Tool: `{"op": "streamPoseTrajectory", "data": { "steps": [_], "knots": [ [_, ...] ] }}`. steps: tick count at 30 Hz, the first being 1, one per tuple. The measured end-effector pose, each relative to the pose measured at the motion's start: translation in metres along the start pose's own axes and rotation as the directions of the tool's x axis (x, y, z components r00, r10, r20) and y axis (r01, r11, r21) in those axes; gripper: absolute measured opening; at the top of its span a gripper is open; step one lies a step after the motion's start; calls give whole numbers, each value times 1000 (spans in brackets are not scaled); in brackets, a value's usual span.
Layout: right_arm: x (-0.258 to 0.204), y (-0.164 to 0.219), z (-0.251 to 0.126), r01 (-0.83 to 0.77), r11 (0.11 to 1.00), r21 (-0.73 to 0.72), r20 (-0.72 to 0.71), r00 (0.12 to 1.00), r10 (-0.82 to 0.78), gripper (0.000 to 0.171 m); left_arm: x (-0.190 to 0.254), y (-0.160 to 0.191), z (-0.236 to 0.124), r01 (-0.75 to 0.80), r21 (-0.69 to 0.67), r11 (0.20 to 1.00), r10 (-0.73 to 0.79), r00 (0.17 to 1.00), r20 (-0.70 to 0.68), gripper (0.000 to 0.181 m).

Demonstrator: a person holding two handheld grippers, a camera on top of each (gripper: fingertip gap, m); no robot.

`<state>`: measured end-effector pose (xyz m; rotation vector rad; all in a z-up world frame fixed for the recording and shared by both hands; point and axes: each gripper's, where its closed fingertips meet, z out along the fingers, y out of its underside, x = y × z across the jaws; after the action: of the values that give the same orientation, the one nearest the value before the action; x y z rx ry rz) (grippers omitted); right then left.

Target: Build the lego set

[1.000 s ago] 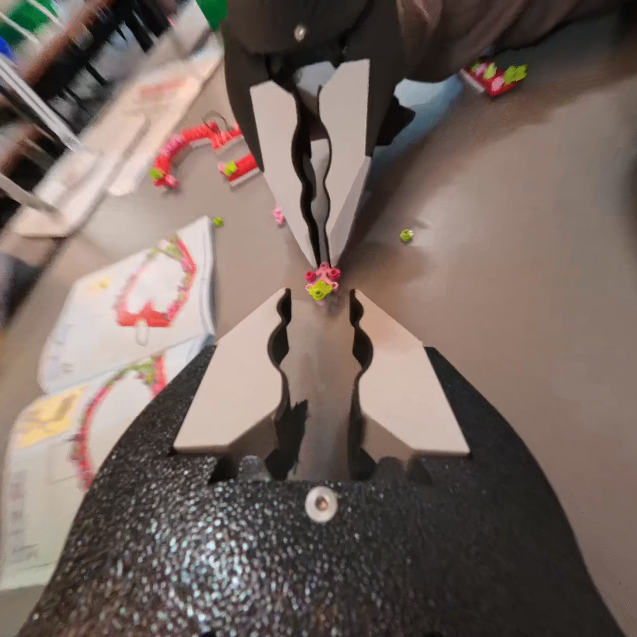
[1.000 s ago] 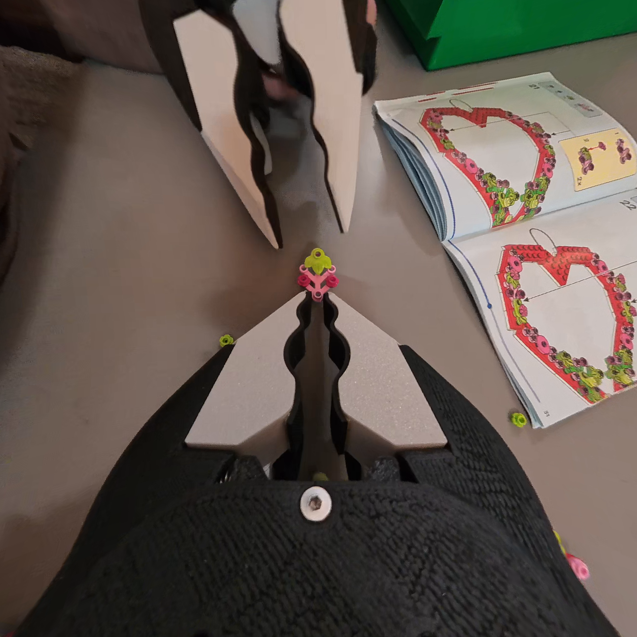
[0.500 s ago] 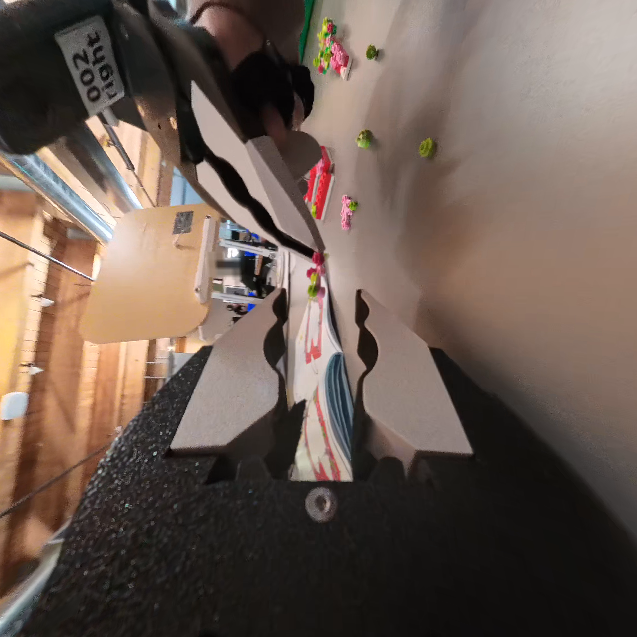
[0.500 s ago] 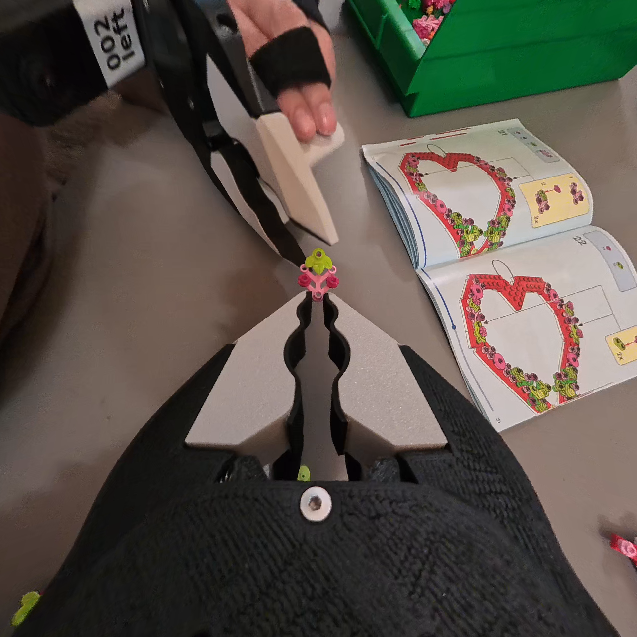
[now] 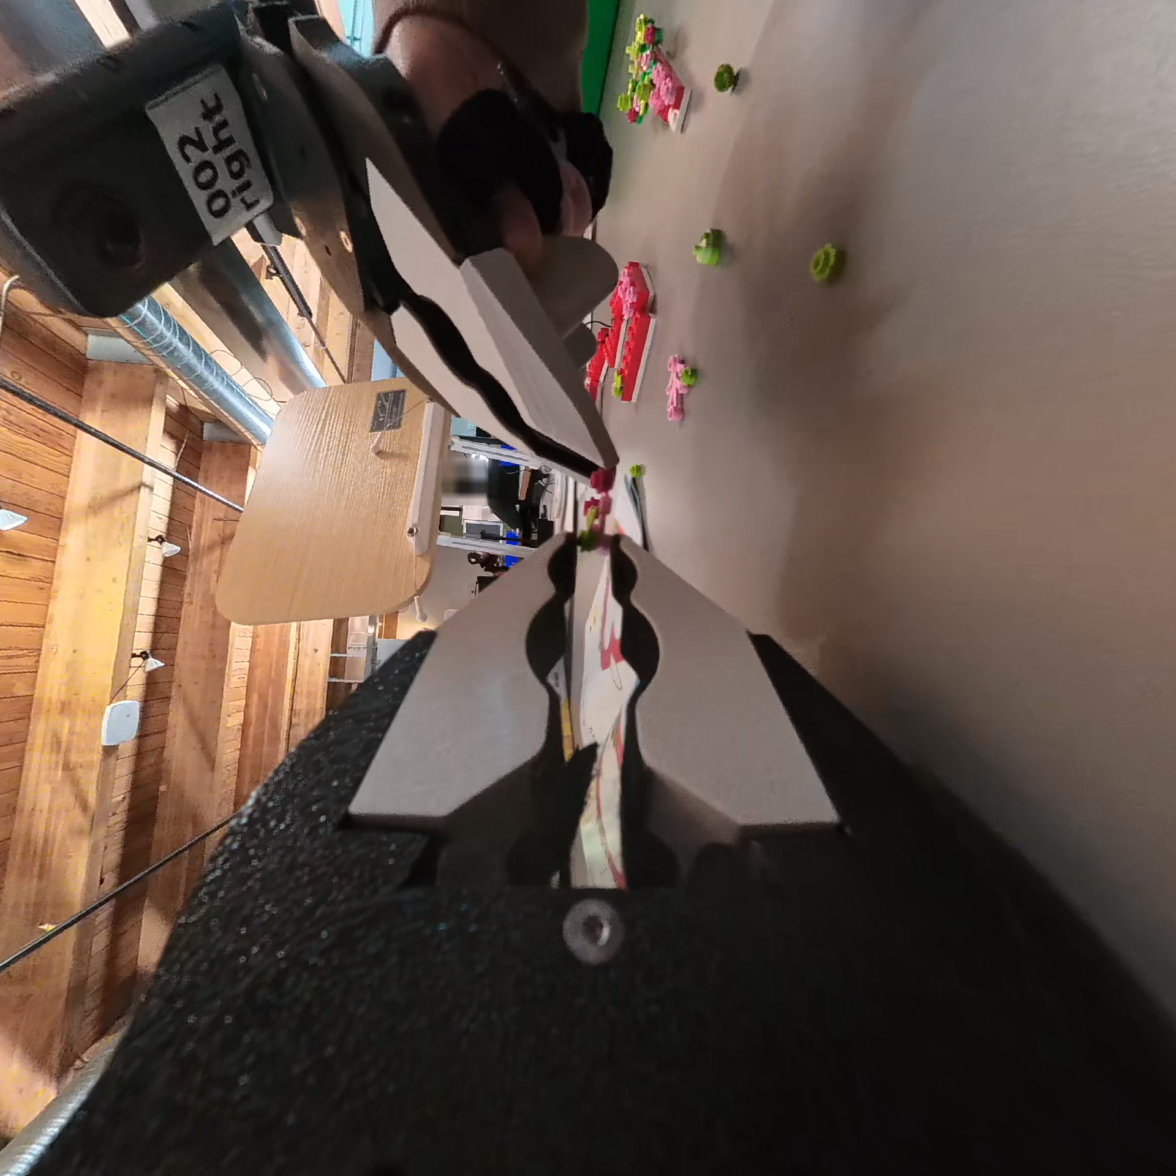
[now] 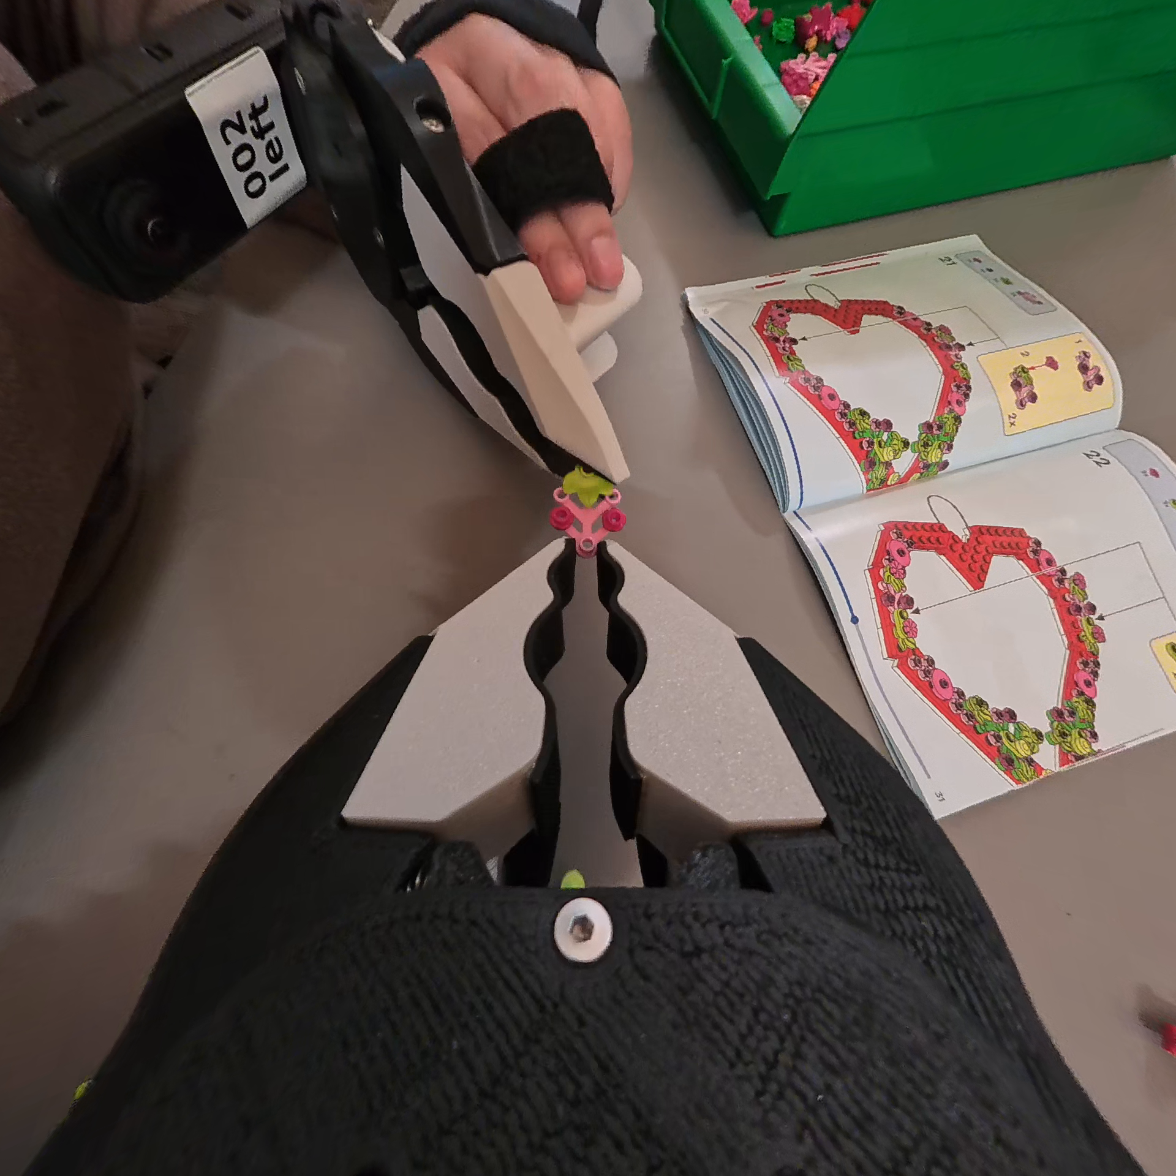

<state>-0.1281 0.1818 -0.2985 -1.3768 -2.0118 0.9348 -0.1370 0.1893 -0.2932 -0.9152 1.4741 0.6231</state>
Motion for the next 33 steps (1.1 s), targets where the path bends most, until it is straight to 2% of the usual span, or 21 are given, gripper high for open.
{"op": "streamPoseTrajectory", "data": {
  "steps": [10, 12, 14, 16, 18, 21, 27, 29, 33],
  "knots": [
    [0, 3, 0, -17, 1000, 0, -8, 1000, 17, 5, 1, 1, 2, -2, -40, 999, 1, 1000, -24, 4],
    [3, 3, 0, -25, 1000, 10, -29, 999, 26, 5, 0, 3, 3, 39, -58, 998, -41, 999, -36, 4],
    [8, 0, -2, -14, 999, 38, -76, 997, 17, 10, -1, 8, 6, 173, -75, 982, -178, 982, -60, 4],
    [13, -4, -5, 29, 998, 61, -128, 992, -21, 15, -3, 12, 8, 378, -83, 922, -385, 917, -104, 4],
    [16, -10, -8, 105, 991, 77, -185, 979, -89, 20, -3, 15, 9, 555, -91, 827, -562, 811, -161, 4],
    [16, -14, -9, 221, 974, 57, -248, 948, -201, 28, -2, 12, 9, 701, -91, 707, -699, 673, -243, 4],
    [15, -10, -4, 326, 945, -21, -271, 908, -319, 13, -4, 4, 8, 797, -71, 600, -775, 556, -301, 4],
    [15, -12, -4, 339, 941, -20, -281, 901, -331, 6, -5, 4, 7, 802, -71, 593, -779, 549, -304, 5],
    [14, -11, -3, 311, 950, -11, -253, 918, -304, 4, -2, 3, 6, 799, -77, 596, -773, 545, -325, 5]
  ]
}}
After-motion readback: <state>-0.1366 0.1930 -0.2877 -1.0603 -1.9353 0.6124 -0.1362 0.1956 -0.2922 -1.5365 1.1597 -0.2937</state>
